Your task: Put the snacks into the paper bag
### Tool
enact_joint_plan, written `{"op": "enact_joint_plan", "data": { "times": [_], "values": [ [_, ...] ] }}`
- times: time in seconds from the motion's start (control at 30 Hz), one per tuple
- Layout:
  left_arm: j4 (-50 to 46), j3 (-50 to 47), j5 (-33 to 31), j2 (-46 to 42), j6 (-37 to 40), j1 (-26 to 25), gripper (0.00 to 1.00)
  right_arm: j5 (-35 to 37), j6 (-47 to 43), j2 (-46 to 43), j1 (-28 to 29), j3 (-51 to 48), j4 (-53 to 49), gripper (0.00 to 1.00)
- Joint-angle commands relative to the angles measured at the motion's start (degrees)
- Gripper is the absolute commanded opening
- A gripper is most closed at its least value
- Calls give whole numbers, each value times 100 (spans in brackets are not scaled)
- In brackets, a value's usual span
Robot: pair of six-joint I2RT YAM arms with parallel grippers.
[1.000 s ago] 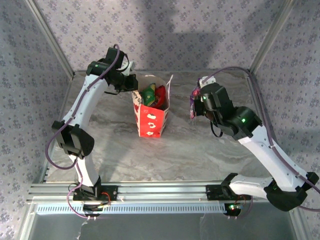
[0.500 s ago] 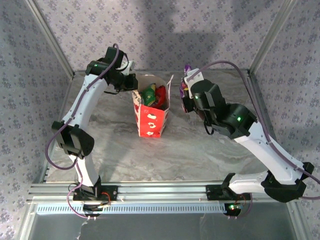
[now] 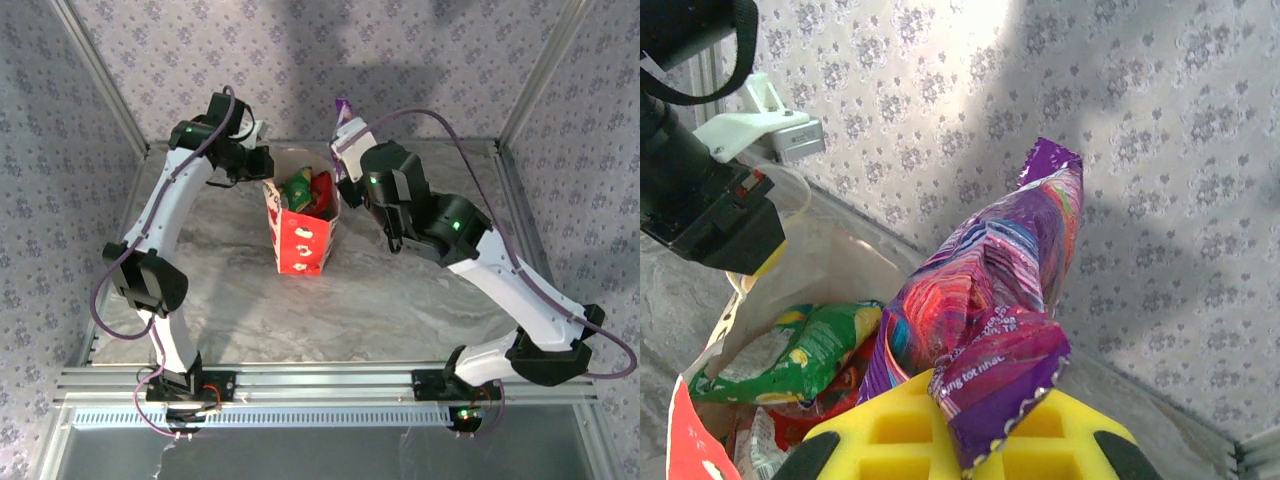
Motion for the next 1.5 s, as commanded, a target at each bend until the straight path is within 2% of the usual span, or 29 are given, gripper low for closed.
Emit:
{"op": "enact_joint_plan", "data": {
  "times": [0.0,0.23,0.53,0.63,0.93,1.33,1.47],
  "values": [
    [-56,173,105,57,-4,47,13,-33,-438,146,37,390,457,0],
    [-6,162,236,96,-22,57,13,-286,-683,401,75,662,579,0],
    [27,158,270,118,-17,83,13,-133,-988,344,153,967,675,0],
    [48,131,273,110,-13,92,13,-290,-999,327,164,984,695,0],
    [95,59,347,23,-23,127,13,-1515,-1154,706,85,1010,555,0],
    [227,-135,614,-84,-49,224,13,-3763,-736,1141,-957,1429,-493,0],
    [253,-135,651,-76,-69,233,13,-4151,-891,1304,-1231,1502,-881,0]
  ]
}}
